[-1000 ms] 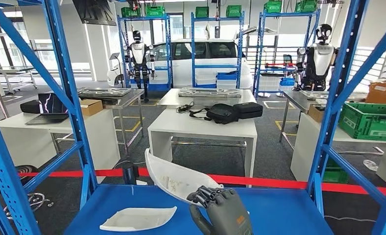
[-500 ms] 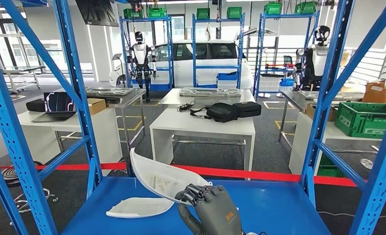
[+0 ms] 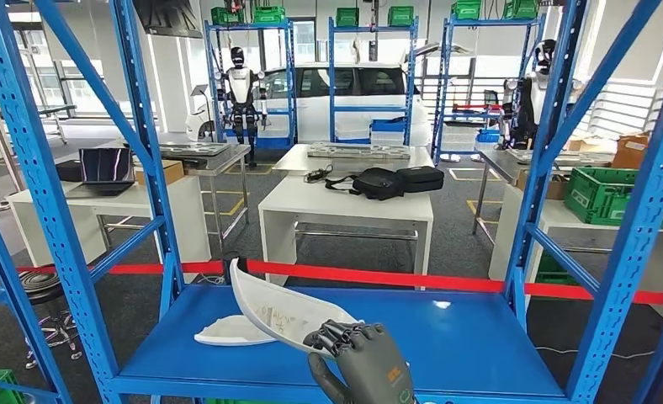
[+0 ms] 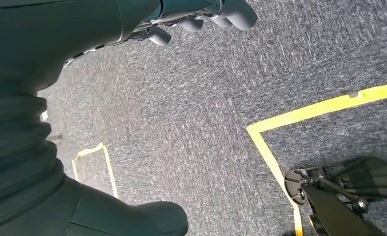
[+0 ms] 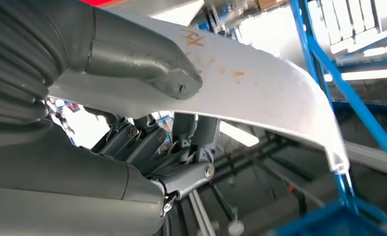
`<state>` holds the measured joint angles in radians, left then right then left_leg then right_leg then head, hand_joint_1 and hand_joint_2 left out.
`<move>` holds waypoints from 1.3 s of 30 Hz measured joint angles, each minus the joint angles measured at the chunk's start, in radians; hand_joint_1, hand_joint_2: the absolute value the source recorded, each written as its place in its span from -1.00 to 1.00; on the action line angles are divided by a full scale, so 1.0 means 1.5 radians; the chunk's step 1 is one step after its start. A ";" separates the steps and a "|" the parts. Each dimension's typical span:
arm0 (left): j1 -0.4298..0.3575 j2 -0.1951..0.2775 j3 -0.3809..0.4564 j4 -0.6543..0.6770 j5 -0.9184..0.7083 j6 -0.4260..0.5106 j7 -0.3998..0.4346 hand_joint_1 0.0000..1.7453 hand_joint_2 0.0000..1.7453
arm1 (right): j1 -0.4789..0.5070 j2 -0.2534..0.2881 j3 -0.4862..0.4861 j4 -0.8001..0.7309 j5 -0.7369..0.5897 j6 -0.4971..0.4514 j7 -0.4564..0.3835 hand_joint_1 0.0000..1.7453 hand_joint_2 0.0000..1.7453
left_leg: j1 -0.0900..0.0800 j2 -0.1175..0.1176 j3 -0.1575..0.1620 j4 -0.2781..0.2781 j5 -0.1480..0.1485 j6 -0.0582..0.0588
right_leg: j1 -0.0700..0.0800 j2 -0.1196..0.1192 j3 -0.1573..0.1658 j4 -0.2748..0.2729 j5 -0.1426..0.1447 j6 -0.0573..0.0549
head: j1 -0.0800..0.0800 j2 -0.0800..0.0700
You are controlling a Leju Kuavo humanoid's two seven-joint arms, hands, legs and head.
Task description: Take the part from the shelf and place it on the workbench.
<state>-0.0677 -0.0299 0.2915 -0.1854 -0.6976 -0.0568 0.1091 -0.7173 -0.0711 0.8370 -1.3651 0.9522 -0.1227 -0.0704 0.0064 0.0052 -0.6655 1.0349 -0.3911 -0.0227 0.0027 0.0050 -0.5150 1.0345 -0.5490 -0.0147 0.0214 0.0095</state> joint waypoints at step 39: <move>0.003 -0.012 0.020 0.005 0.011 0.001 -0.002 -1.00 1.00 | -0.024 0.026 0.022 0.071 -0.027 0.003 -0.030 1.00 1.00 | 0.003 -0.002 -0.053 0.176 -0.117 -0.019 | 0.001 -0.004 -0.055 -0.018 0.066 -0.024 | -0.003 0.000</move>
<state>-0.0638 -0.0476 0.3212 -0.1785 -0.6813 -0.0557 0.1061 -0.7529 -0.0323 0.8705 -1.2594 0.9123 -0.1185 -0.1152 0.0108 0.0022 -0.7449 1.2988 -0.5668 -0.0505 0.0037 -0.0014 -0.5976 1.0068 -0.4500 -0.0502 0.0169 0.0094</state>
